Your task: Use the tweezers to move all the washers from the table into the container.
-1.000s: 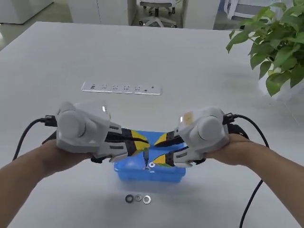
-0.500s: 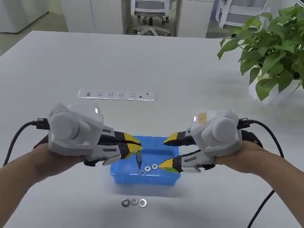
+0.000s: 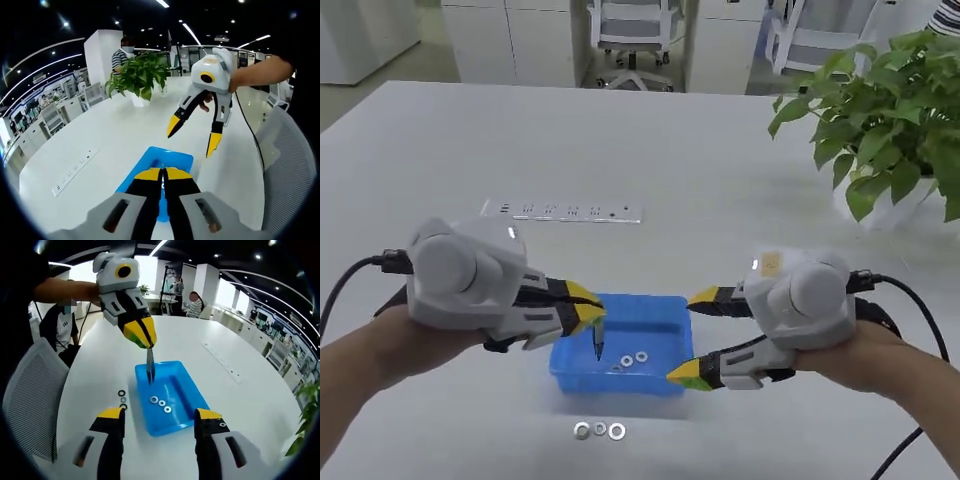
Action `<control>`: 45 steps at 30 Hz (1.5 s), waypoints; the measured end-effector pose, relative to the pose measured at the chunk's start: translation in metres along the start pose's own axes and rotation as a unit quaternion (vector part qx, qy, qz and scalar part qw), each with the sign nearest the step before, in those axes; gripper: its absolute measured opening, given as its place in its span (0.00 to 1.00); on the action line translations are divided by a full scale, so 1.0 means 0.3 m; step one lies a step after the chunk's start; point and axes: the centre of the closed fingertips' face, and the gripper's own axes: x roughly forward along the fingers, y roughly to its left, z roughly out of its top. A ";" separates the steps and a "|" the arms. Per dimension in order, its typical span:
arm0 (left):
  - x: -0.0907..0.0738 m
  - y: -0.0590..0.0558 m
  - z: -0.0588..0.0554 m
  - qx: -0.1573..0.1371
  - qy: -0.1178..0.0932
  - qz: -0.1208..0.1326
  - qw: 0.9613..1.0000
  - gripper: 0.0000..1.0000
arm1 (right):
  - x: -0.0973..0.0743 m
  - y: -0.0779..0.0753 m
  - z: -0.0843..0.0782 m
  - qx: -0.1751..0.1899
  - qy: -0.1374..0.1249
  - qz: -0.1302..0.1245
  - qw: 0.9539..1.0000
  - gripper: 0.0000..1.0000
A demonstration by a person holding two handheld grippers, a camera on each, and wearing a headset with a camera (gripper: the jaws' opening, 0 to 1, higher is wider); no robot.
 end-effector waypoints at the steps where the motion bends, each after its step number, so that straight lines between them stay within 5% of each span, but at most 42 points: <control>1: -0.003 -0.001 0.002 -0.002 0.000 0.001 1.000 0.05 | -0.005 0.003 -0.006 0.001 0.001 -0.003 1.000 0.59; 11: -0.034 -0.005 0.018 -0.005 0.000 0.010 1.000 0.05 | -0.047 0.023 -0.024 0.023 -0.007 -0.026 0.999 0.72; 23: -0.075 0.001 0.035 -0.009 0.000 0.024 1.000 0.05 | -0.075 0.017 -0.041 0.046 -0.023 -0.065 0.997 1.00; 45: -0.110 -0.012 0.057 -0.011 0.000 0.031 0.999 0.05 | -0.106 0.044 -0.046 0.053 -0.026 -0.074 0.995 1.00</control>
